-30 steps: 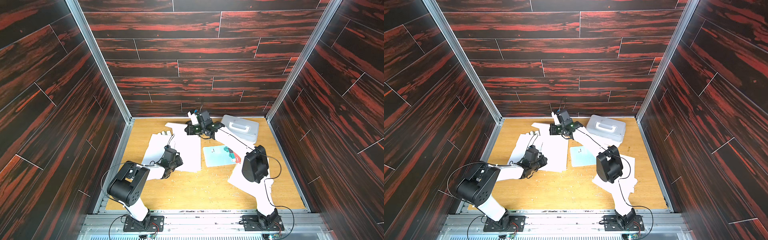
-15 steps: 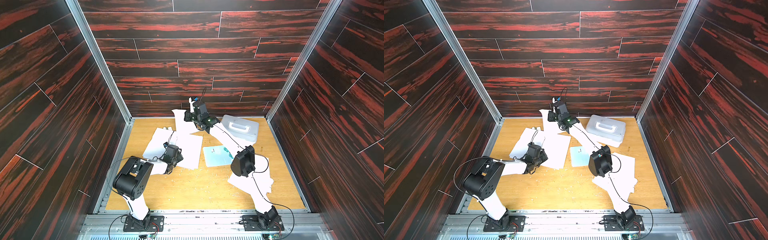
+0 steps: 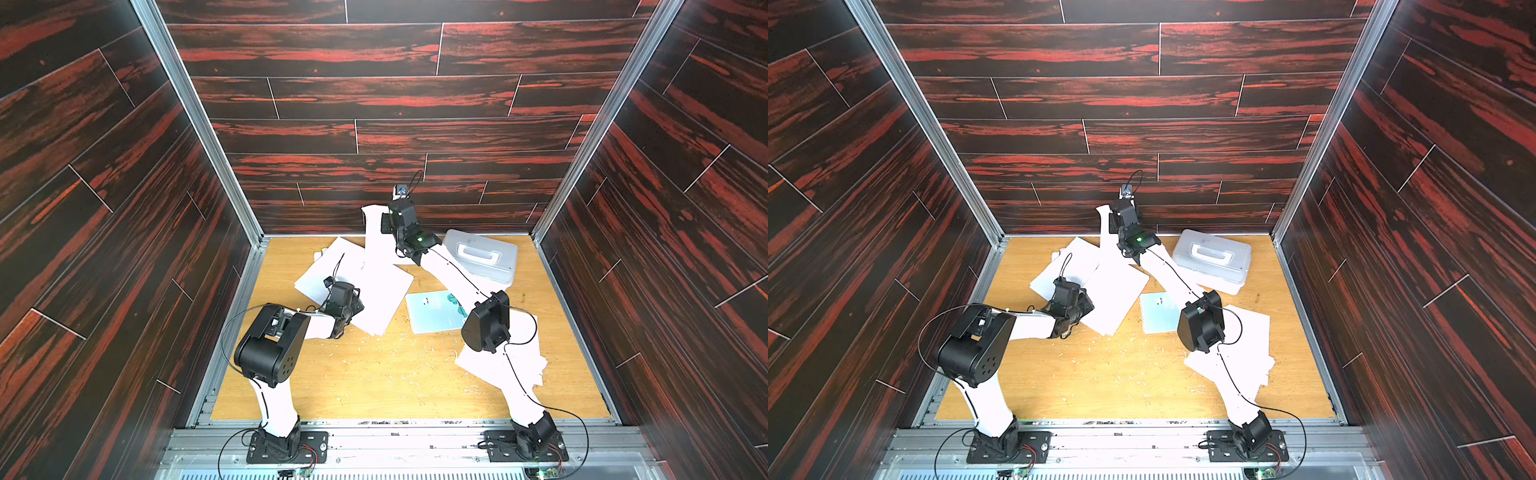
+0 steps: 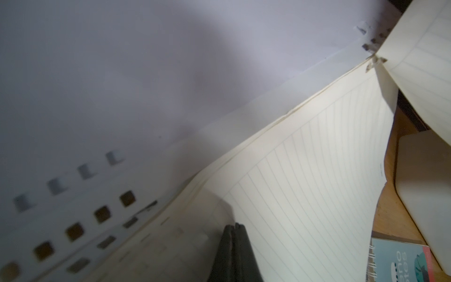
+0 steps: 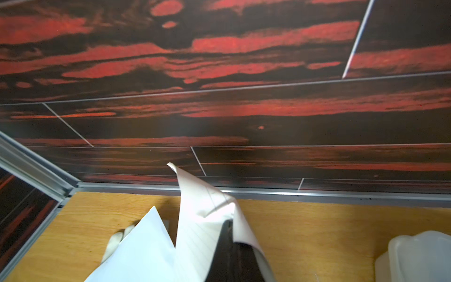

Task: Tear off pages from different notebooks
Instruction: Tear off the paper from the notebook.

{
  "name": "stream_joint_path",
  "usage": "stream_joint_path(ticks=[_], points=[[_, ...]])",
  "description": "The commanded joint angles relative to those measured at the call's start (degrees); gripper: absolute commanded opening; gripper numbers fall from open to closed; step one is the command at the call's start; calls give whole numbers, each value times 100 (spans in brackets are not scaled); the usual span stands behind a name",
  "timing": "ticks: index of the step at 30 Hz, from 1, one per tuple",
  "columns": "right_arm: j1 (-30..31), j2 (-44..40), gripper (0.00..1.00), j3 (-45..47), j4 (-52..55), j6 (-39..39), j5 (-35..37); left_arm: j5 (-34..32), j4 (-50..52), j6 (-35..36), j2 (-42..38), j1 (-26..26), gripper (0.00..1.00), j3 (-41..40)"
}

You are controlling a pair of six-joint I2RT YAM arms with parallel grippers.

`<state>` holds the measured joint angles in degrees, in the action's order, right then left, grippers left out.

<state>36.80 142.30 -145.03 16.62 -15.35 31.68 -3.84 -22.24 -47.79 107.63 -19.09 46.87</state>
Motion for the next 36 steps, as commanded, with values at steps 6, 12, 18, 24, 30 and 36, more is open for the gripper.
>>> stream_joint_path(ticks=[6, 12, 18, 24, 30, 36], points=[[-29, -1210, 0, 1946, -121, -307, -1097, 776, 1143, 432, -882, 79, 6, -1467], [-4, -1939, 0, 3395, -578, -784, -2159, 970, 1241, 674, -2137, 81, 39, -1189], [47, -2391, 0, 4160, -698, -1130, -3416, 810, 1690, 1130, -1869, 83, 64, -469], [126, -2759, 0, 4639, -603, -1130, -3877, 634, 1610, 1427, -1366, 122, 67, 32], [125, -2959, 0, 4797, -548, -1003, -3675, 375, 1810, 1793, -756, 160, 68, 683], [117, -3006, 0, 4748, -433, -908, -3546, 218, 2007, 1929, -208, 229, 68, 931]])
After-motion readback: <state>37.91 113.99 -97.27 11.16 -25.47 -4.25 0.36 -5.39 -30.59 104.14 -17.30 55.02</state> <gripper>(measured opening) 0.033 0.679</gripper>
